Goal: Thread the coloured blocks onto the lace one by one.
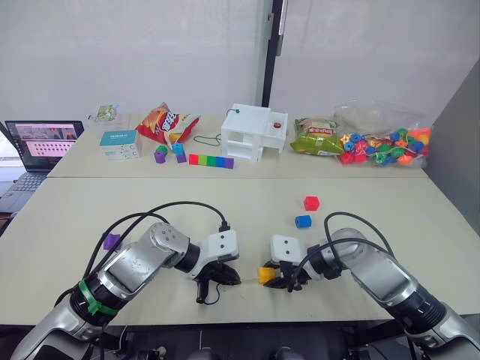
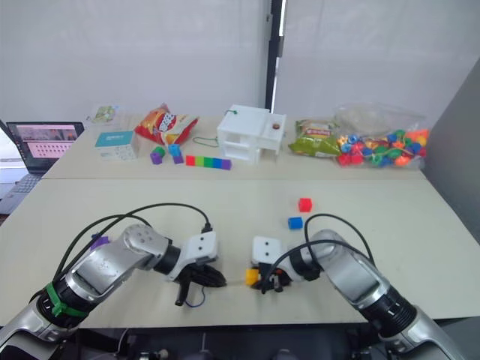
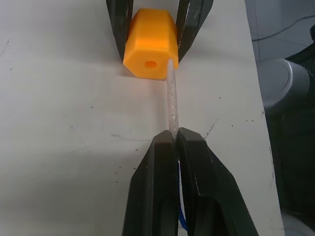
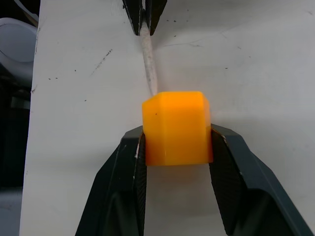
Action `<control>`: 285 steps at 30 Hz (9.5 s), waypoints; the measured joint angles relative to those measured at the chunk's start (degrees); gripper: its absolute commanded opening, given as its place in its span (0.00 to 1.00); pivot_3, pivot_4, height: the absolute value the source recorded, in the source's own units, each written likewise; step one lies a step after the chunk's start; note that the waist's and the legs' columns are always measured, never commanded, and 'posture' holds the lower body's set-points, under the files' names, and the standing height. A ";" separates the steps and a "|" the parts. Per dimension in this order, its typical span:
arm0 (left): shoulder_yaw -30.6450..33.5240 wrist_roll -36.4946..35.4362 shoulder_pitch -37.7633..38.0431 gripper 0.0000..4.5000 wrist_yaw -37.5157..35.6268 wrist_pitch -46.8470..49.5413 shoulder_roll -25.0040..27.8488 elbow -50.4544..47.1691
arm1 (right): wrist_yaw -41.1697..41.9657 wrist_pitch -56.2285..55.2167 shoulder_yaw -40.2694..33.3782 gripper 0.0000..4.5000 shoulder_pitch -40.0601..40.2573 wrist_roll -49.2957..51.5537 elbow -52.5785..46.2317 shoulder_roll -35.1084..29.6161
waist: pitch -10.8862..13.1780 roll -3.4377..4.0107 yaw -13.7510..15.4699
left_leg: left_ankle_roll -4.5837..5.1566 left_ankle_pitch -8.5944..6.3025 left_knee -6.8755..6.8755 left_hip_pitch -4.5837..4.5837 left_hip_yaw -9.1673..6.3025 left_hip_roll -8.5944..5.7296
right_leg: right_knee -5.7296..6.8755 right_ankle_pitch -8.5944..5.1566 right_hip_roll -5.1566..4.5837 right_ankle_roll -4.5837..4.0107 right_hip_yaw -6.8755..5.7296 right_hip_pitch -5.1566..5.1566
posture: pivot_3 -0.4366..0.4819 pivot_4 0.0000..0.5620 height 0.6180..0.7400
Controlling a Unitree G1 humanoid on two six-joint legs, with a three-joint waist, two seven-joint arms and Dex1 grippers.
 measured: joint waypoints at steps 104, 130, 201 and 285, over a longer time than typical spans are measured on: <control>-1.46 5.59 1.89 0.71 3.60 -13.38 -14.33 8.51 | -2.97 5.13 -8.74 1.00 4.99 5.07 -2.86 -4.33 | -0.01 0.00 0.17 | 0.09 -0.05 0.24 -0.23 -0.10 -0.03 | -0.01 0.02 -0.05 0.03 -0.01 -0.01 | 0.48 0.27 1.00; -4.37 9.77 0.90 0.30 5.49 -16.17 -16.84 12.15 | -1.97 -5.90 -10.18 0.58 9.34 4.24 1.90 -5.09 | -0.02 0.00 0.17 | 0.10 -0.05 0.28 -0.16 -0.12 -0.01 | 0.00 0.02 -0.01 0.05 0.01 0.06 | 0.48 0.27 1.00; 3.36 3.26 5.85 0.90 8.16 -16.06 -10.52 10.18 | -0.90 -1.06 -4.11 0.00 2.89 2.28 0.83 -0.89 | 0.10 -0.05 0.03 | 0.02 -0.01 0.00 0.01 0.05 0.01 | 0.07 -0.04 -0.02 -0.05 0.07 -0.03 | 0.48 0.27 1.00; 11.08 -1.05 12.81 0.00 13.29 -11.34 -9.02 6.19 | -57.62 4.99 -11.85 0.27 31.18 0.34 -20.58 33.73 | 0.07 0.02 -1.22 | -0.18 0.10 -0.29 0.00 -0.13 -0.01 | 0.06 -0.04 -0.06 -0.06 0.04 -0.10 | 0.48 0.27 1.00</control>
